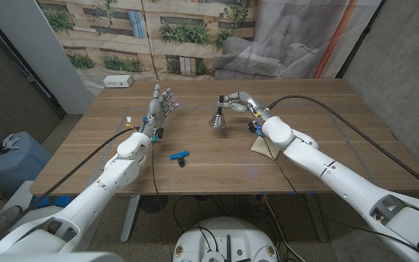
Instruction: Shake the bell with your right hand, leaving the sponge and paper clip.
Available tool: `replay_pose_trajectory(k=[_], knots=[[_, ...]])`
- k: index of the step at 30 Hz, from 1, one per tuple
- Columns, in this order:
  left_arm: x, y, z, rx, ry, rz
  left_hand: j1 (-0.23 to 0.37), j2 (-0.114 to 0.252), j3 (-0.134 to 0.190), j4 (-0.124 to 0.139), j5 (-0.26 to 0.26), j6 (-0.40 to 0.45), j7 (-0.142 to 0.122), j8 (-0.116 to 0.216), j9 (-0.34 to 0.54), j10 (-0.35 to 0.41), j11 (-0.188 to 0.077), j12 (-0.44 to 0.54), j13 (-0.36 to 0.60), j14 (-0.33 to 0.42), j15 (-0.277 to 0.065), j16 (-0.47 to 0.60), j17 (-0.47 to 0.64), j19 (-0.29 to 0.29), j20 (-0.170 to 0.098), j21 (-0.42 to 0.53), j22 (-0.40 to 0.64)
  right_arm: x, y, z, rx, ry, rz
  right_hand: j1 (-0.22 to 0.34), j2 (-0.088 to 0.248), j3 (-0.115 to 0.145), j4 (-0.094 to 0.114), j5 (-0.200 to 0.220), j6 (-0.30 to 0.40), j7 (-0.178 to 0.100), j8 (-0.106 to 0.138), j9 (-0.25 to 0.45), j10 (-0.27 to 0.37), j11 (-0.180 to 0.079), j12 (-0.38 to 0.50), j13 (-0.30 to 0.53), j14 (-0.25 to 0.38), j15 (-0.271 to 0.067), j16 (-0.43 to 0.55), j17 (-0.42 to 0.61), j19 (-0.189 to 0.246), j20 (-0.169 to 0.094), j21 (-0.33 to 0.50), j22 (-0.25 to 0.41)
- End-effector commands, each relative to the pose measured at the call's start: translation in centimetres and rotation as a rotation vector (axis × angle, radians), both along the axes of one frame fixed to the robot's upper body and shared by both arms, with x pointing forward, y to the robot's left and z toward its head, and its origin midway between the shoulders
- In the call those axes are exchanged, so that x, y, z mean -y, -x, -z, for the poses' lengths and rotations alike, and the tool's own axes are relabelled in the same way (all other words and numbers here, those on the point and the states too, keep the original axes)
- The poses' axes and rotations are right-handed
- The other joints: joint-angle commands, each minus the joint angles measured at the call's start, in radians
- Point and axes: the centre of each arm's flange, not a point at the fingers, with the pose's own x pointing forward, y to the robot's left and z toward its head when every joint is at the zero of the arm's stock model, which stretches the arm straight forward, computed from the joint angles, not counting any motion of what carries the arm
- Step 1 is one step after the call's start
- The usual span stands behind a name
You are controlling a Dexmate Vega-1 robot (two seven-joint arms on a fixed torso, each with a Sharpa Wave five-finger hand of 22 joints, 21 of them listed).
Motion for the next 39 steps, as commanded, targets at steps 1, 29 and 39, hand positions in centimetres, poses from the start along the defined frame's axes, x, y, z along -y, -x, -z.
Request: replay_pose_trajectory(k=[1, 29, 39], knots=[[0.0, 0.0, 0.0, 0.0, 0.0, 0.0, 0.003, 0.008, 0.0, 0.007, 0.007, 0.0, -0.006, 0.006, 0.004, 0.003, -0.008, 0.006, 0.005, 0.009, -0.098, 0.006, 0.005, 0.007, 0.002, 0.007, 0.006, 0.2, 0.2, 0.1, -0.091, -0.032, -0.023, -0.007, 0.0, 0.001, 0.004, -0.003, 0.002, 0.006, -0.001, 0.002, -0.005, 0.0, 0.002, 0.002, 0.007, -0.146, -0.005, 0.002, 0.002, -0.043, 0.0, 0.003], [0.0, 0.0, 0.0, 0.0, 0.0, 0.0, 0.003, 0.008, 0.0, 0.007, 0.007, 0.0, -0.006, 0.006, 0.004, 0.003, -0.005, 0.006, 0.005, 0.009, -0.098, 0.006, 0.005, 0.007, 0.001, 0.007, 0.006, -0.5, 1.9, 1.3, 0.27, -0.001, 0.069, 0.012, 0.006, 0.004, -0.021, -0.004, 0.009, -0.007, -0.005, 0.001, 0.0, 0.0, 0.004, 0.006, 0.013, -0.152, -0.003, 0.01, 0.011, -0.043, 0.003, 0.003], [0.0, 0.0, 0.0, 0.0, 0.0, 0.0, 0.003, 0.008, 0.0, 0.007, 0.007, 0.0, -0.006, 0.006, 0.004, 0.004, -0.007, 0.006, 0.005, 0.009, -0.097, 0.006, 0.005, 0.008, 0.001, 0.007, 0.006, -1.4, 2.2, 1.8, 0.46, 0.016, 0.131, 0.012, 0.006, 0.003, -0.025, -0.005, 0.012, -0.008, -0.006, 0.001, 0.0, 0.0, 0.004, 0.008, 0.011, -0.152, -0.007, 0.009, 0.012, -0.044, 0.002, 0.003]])
